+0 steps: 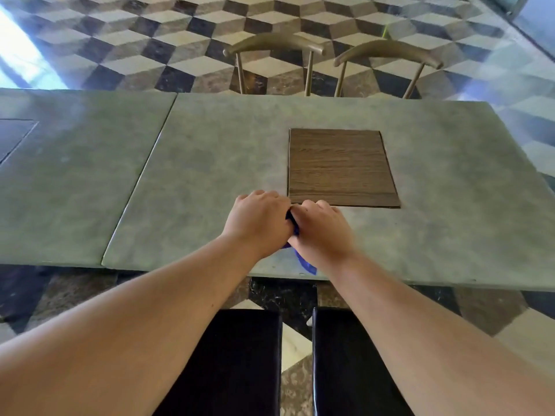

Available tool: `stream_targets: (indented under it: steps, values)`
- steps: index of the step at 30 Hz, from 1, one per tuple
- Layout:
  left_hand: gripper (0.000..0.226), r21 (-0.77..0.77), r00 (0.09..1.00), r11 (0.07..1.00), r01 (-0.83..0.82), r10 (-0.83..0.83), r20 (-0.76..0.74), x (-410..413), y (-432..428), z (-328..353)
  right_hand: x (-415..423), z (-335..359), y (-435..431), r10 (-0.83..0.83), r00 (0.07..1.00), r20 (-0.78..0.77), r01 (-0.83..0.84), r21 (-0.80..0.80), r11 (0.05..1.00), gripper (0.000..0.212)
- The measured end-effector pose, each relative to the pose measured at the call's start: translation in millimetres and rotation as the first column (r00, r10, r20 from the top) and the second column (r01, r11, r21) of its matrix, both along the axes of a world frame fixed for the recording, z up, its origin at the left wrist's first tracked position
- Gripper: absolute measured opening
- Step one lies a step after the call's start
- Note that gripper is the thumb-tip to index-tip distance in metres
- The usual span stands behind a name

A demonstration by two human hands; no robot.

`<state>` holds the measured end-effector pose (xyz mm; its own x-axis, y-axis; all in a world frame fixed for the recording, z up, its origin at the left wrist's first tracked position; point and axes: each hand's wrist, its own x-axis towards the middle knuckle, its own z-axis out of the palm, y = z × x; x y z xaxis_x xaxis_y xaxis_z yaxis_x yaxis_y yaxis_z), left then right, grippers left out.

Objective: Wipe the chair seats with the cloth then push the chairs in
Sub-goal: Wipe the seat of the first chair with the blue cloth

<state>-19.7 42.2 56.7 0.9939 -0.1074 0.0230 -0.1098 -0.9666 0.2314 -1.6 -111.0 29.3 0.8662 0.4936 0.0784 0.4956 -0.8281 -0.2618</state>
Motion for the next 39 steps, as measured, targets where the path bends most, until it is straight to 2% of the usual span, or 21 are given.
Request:
stream_targets:
  steps: [2, 6, 11, 13, 15, 18, 21, 26, 31, 34, 37, 39]
  values:
    - [0.025, -0.05, 1.0, 0.998, -0.029, 0.029, -0.006, -16.5, 28.1, 18.5, -7.9, 23.6, 24.5, 0.046, 0.998, -0.041, -0.046, -0.012, 0.999, 0.012]
    - [0.013, -0.153, 0.992, 0.983, -0.097, 0.084, -0.093, -63.6, 94.5, 41.1, -38.2, 59.8, 77.0, 0.145, 0.979, -0.144, -0.151, -0.034, 0.988, 0.032]
    - [0.02, -0.219, 0.965, 0.96, -0.172, 0.119, -0.235, -130.2, 184.7, 49.3, -92.5, 77.1, 155.1, 0.168, 0.944, -0.283, -0.204, -0.104, 0.973, 0.033]
    - [0.033, -0.233, 0.947, 0.952, -0.201, 0.128, -0.295, -155.7, 219.2, 45.5, -112.5, 81.8, 184.8, 0.168, 0.927, -0.337, -0.218, -0.116, 0.969, 0.038]
    - [0.055, -0.238, 0.928, 0.948, -0.211, 0.118, -0.355, -178.2, 247.9, 39.7, -128.9, 84.0, 208.9, 0.167, 0.917, -0.362, -0.228, -0.134, 0.964, 0.039]
    - [0.071, -0.239, 0.909, 0.945, -0.222, 0.112, -0.403, -203.5, 277.3, 25.2, -149.3, 82.2, 236.7, 0.159, 0.911, -0.38, -0.236, -0.165, 0.958, 0.024]
    - [0.06, -0.251, 0.899, 0.938, -0.238, 0.115, -0.422, -219.0, 288.8, 9.1, -165.1, 77.8, 254.3, 0.157, 0.904, -0.397, -0.226, -0.133, 0.965, 0.014]
    - [0.04, -0.209, 0.92, 0.951, -0.227, 0.139, -0.367, -230.5, 284.5, -12.1, -174.9, 61.8, 257.2, 0.195, 0.893, -0.406, -0.262, -0.117, 0.958, 0.022]
    - [0.007, -0.104, 0.945, 0.963, -0.251, 0.22, -0.241, -233.7, 275.3, -38.2, -173.5, 35.8, 222.6, 0.145, 0.875, -0.462, -0.227, -0.128, 0.965, 0.022]
    - [0.012, -0.139, 0.94, 0.95, -0.28, 0.243, -0.239, -232.9, 266.1, -49.7, -172.7, 11.4, 199.3, 0.074, 0.892, -0.445, -0.179, -0.199, 0.963, 0.024]
    - [0.017, -0.171, 0.928, 0.944, -0.281, 0.221, -0.3, -229.2, 251.9, -65.9, -176.6, -16.8, 187.6, 0.029, 0.913, -0.406, -0.126, -0.213, 0.969, 0.016]
    - [0.022, -0.184, 0.934, 0.952, -0.245, 0.182, -0.306, -228.1, 240.3, -78.3, -186.3, -36.1, 192.6, 0.047, 0.879, -0.475, -0.142, -0.166, 0.976, 0.034]
